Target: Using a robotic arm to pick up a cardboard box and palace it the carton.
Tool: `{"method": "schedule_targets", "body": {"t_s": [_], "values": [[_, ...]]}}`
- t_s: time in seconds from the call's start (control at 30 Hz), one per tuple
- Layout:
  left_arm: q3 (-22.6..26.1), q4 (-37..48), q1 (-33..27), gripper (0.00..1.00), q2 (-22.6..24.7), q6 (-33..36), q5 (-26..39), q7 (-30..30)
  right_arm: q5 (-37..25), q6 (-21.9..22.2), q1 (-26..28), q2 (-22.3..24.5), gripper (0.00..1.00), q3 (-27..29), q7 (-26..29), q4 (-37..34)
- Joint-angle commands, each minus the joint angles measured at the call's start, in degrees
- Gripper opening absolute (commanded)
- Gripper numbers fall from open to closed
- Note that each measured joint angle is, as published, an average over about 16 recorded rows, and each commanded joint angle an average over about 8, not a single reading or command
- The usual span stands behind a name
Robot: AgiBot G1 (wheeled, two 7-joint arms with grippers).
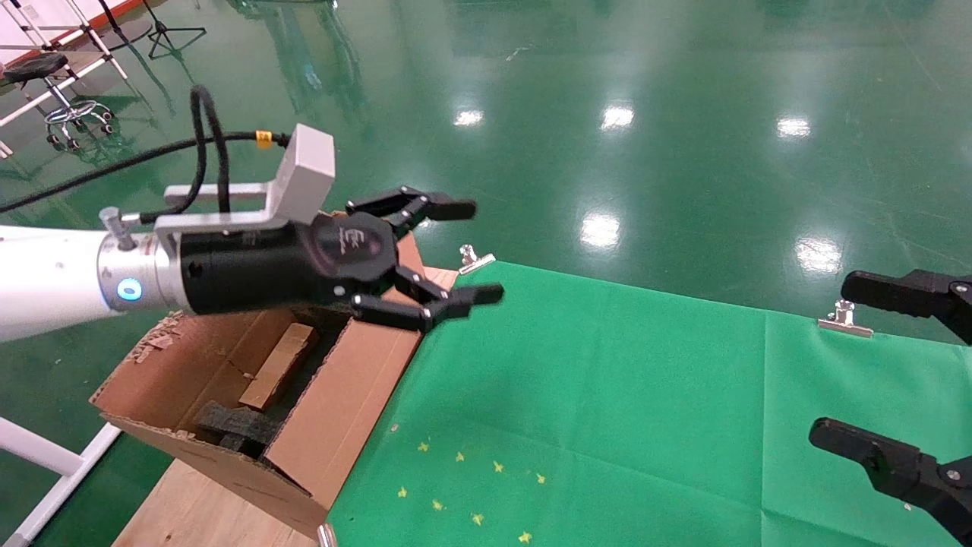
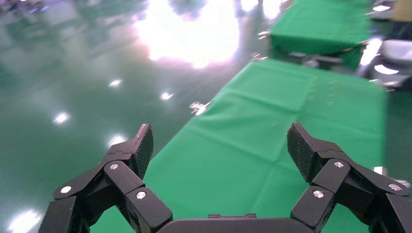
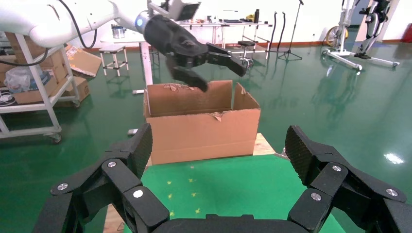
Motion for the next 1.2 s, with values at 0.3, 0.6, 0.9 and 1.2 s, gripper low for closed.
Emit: {"method": "schedule_targets", "body": {"t_s": [0.3,0.6,0.9,1.2], "values": [[-2.2,-9.9,6.7,1.0,-0.2,3.6,-9.6,0.9,0.0,0.0,0.0,0.0,1.0,0.0,0.0,0.0],[-3.3,-15.2,10.3,1.0,-0.3,5.5,-14.7,1.4,0.0,0.0,0.0,0.0,1.0,0.0,0.0,0.0],[-3.3,-14.6,10.0,1.0,-0.3,5.3,-14.2,1.4,0.0,0.0,0.0,0.0,1.0,0.0,0.0,0.0],[-3.1,-14.0,9.6,1.0,-0.3,5.0,-13.6,1.4,0.0,0.0,0.0,0.0,1.0,0.0,0.0,0.0]]}}
